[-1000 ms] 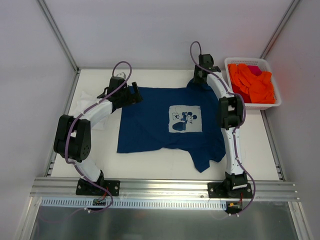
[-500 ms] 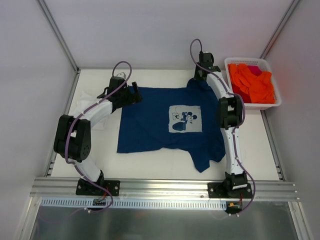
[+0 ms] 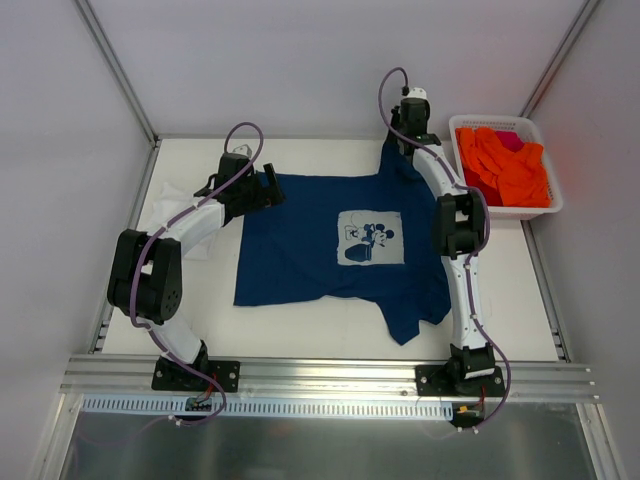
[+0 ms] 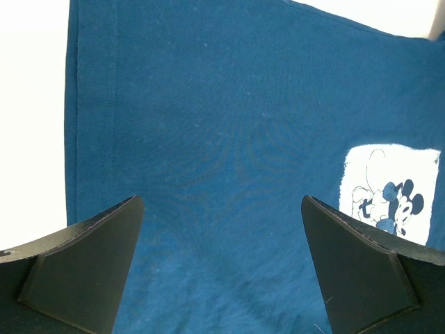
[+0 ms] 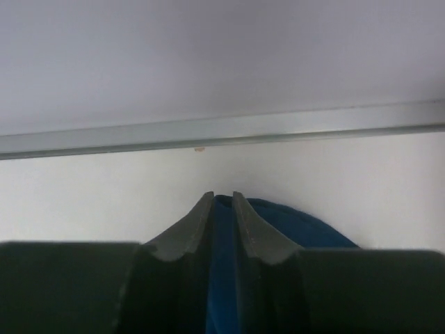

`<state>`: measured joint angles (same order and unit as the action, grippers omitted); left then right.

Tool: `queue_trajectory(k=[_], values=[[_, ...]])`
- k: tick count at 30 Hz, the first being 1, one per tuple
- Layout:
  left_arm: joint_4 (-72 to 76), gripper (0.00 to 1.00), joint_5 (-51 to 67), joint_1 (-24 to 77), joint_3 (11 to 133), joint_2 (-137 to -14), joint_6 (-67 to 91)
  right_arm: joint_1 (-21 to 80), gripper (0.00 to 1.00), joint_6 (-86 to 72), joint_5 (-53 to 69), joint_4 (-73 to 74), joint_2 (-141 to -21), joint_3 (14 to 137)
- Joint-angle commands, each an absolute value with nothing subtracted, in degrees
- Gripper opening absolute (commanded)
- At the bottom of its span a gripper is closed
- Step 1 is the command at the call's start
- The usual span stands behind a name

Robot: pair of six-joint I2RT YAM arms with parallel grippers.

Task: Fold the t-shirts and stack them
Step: Flatten out the tshirt

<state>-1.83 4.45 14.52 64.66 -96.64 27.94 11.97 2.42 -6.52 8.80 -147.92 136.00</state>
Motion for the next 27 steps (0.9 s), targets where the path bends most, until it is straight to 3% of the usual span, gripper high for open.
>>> queue_trajectory(k=[1,2,4,6,8,12,15,17,18,19,20,21,27], values=[[-0.3,0.99,4.2,14.2,64.4,-94.5,28.7,11.8,0.23,1.6,-3.8,2.6,-141.9,137.0],[-0.2,0.99,4.1,14.2,64.5,-94.5,28.6,11.8,0.52,1.7,-3.3,3.5,-141.2,137.2],[-0.2,0.99,4.2,14.1,64.8,-94.4,28.3,11.9,0.69,3.1,-2.3,5.9,-139.8,135.8],[-0.2,0.99,4.8,14.2,65.0,-94.4,28.5,11.9,0.76,5.3,-3.1,9.8,-135.9,134.0],[-0.3,0.99,6.0,14.1,64.5,-94.0,29.3,11.9,0.76,6.2,-3.8,12.4,-131.5,127.6],[-0.3,0.99,10.1,14.4,62.7,-92.1,31.5,12.0,0.69,5.0,-6.3,24.5,-113.4,114.2],[-0.3,0.97,11.3,18.0,60.3,-88.7,32.3,12.7,0.54,0.4,-5.8,32.9,-101.0,103.0],[-0.3,0.79,10.6,22.0,59.0,-86.9,31.6,15.4,0.24,-1.9,-6.7,34.5,-94.8,91.7],[-0.2,0.7,9.4,26.8,58.6,-85.5,31.0,16.8,0.15,-2.5,-10.8,35.2,-91.8,88.1],[-0.3,0.32,8.9,29.1,58.0,-84.8,30.8,20.2,0.01,-4.1,-13.2,36.5,-86.7,85.0],[-0.3,0.11,8.4,31.2,57.6,-84.2,31.6,21.8,0.0,-5.3,-17.2,38.8,-84.5,79.7],[-0.2,0.0,8.4,34.6,57.0,-83.4,32.6,24.5,0.0,-6.3,-18.4,39.8,-82.7,77.1],[1.4,0.0,6.4,43.2,51.0,-84.7,37.6,28.9,0.0,-17.8,-18.9,42.3,-70.2,55.8]])
